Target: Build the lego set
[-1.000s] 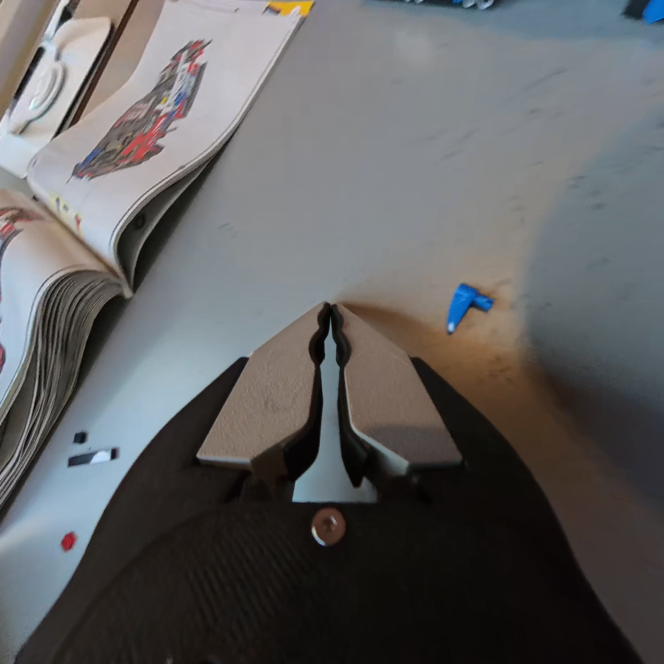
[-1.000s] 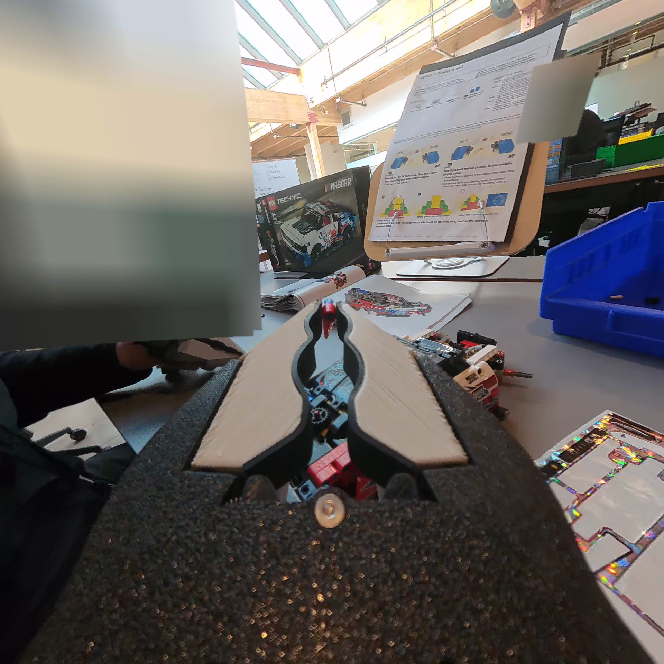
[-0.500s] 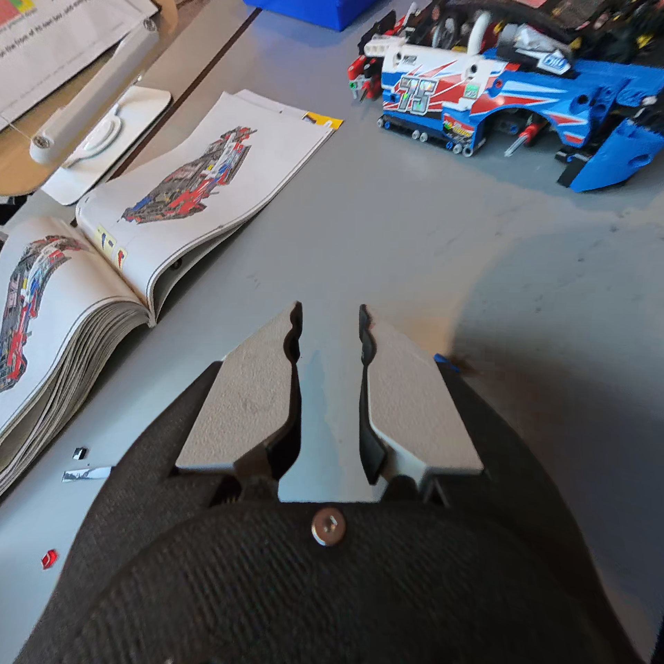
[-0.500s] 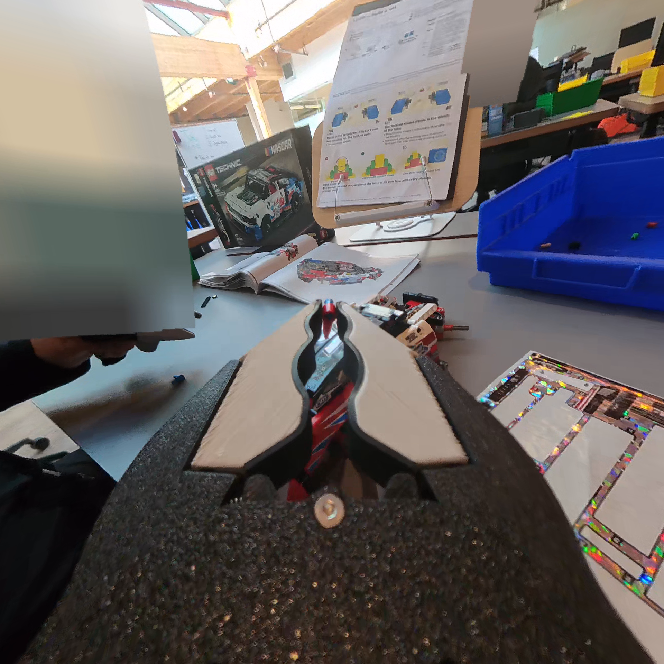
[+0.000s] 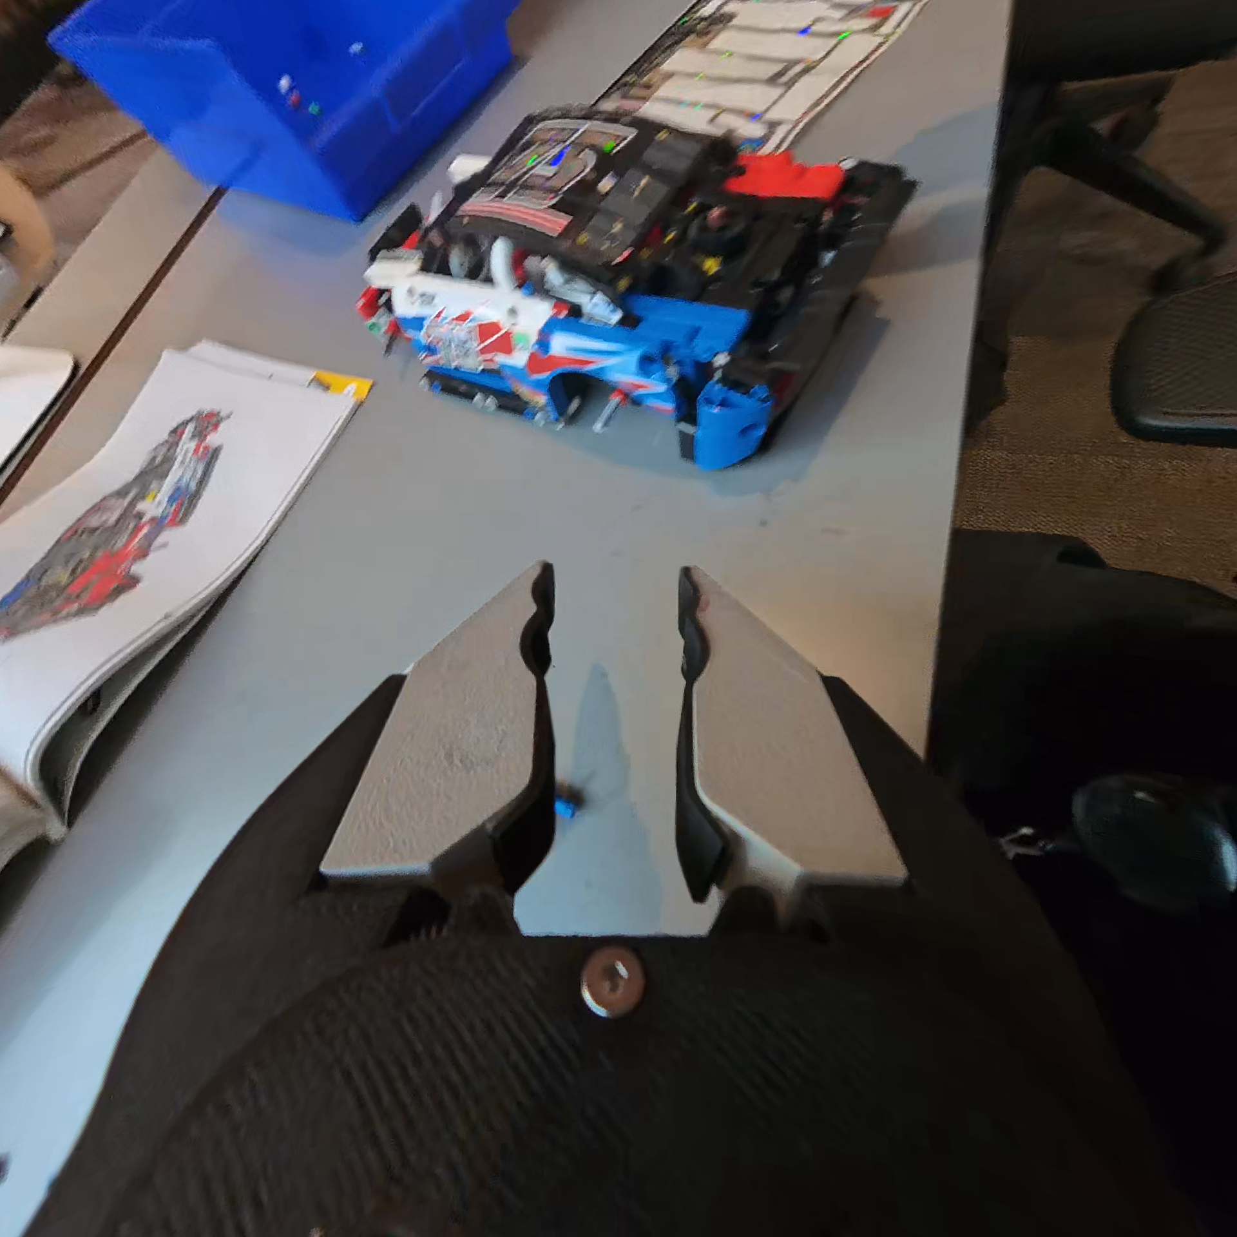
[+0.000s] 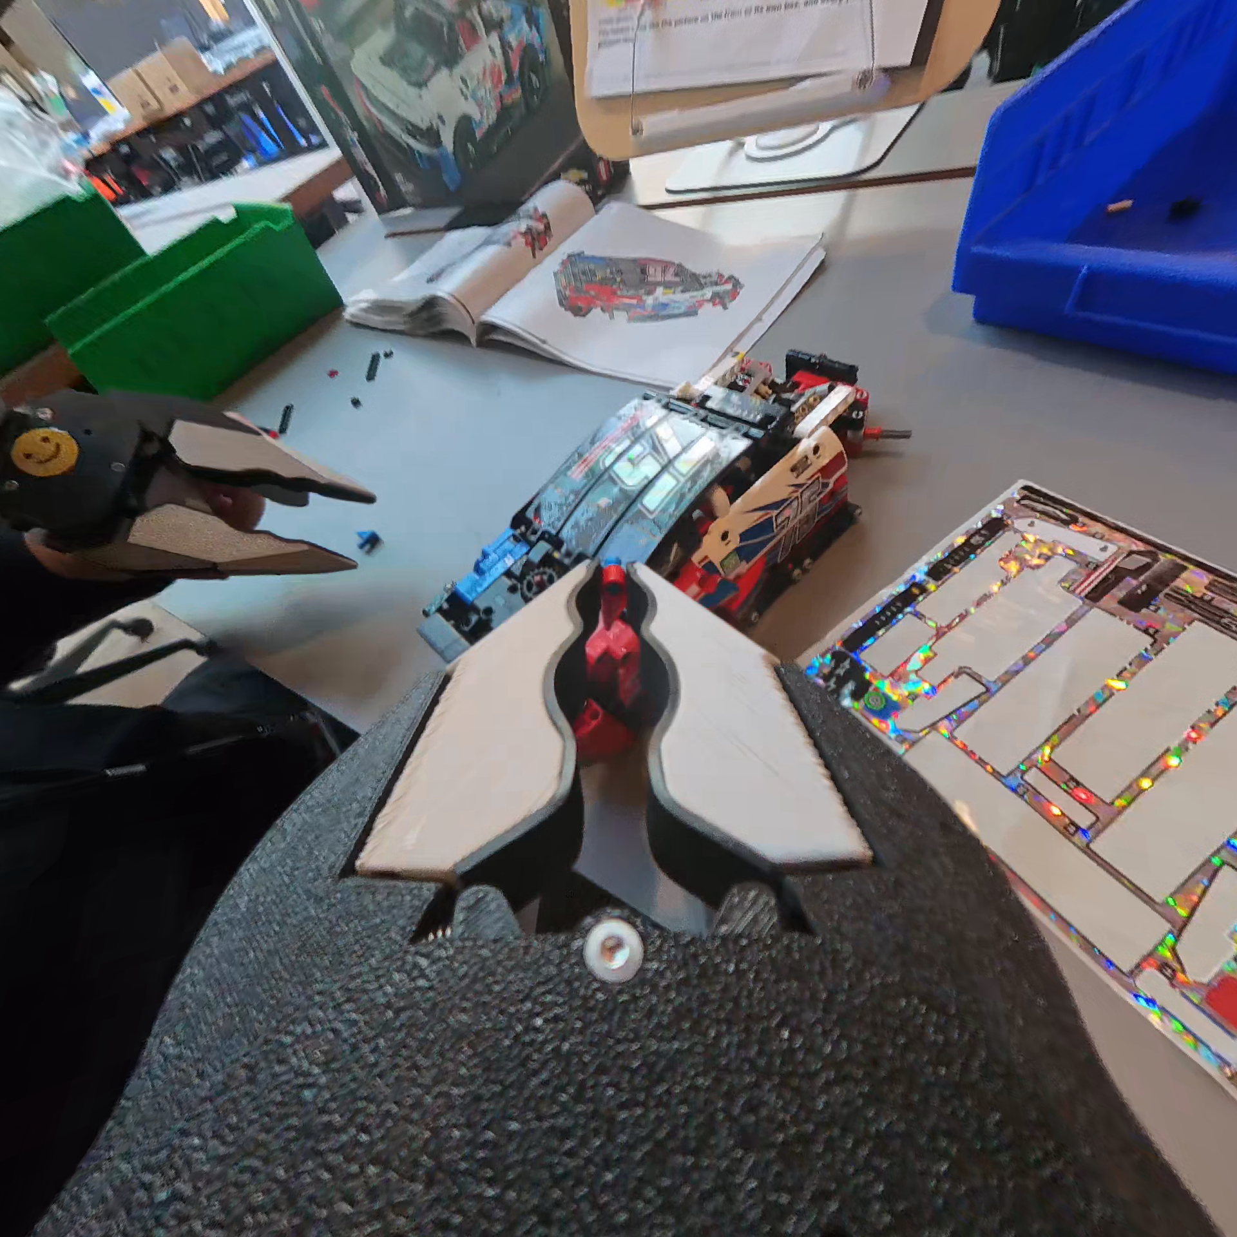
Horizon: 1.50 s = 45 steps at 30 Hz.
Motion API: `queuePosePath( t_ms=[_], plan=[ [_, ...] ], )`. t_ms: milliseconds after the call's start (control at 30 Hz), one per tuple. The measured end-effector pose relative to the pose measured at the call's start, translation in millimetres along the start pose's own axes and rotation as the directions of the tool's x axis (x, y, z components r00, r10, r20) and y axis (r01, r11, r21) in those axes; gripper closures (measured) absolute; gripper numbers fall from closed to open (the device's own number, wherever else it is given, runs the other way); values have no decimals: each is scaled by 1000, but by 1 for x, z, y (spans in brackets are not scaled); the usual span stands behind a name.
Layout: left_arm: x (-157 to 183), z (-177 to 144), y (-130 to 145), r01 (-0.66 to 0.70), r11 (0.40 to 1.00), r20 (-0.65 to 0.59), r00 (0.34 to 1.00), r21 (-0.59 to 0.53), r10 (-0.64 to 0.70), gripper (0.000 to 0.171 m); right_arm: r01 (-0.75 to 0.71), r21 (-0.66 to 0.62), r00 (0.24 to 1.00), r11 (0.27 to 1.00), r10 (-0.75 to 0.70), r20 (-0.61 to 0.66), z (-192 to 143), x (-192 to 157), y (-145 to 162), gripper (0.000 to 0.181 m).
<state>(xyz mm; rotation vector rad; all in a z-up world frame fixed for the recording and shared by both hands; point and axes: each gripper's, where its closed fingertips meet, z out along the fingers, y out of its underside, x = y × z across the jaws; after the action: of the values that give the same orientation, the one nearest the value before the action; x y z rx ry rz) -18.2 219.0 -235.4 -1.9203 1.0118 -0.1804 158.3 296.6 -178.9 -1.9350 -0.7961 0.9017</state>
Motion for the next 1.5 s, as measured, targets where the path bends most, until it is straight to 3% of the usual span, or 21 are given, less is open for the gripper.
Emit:
queuePosePath(
  t_ms=[100,300,467,633,767,967,1233,1500],
  plan=[
    [23,10,-24,-77,997,-38,996,30,78,135,6,-87,999,996,-9,-39,-5,-1,14,175],
    [67,22,-77,-174,972,-114,975,158,193,138,-7,-145,1000,989,3,-29,-13,-15,26,176],
    [87,55,-101,-312,935,-92,939,171,330,140,-107,-158,993,982,112,26,-8,-18,36,176],
    [112,73,-113,-143,975,-171,970,168,171,146,-189,-50,971,981,195,140,-8,-32,24,175],
    [107,73,-123,18,976,-176,984,218,22,147,-250,23,945,968,239,221,-7,-49,17,175],
    [90,71,-125,119,962,-171,982,247,-78,156,-229,39,958,973,218,187,7,-59,17,175],
    [61,61,-116,111,954,-94,992,278,-88,154,-260,105,948,960,233,215,31,-73,0,175],
    [30,50,-108,123,938,-41,992,325,-116,171,-285,153,942,946,246,228,54,-82,-13,176]
  ],
)
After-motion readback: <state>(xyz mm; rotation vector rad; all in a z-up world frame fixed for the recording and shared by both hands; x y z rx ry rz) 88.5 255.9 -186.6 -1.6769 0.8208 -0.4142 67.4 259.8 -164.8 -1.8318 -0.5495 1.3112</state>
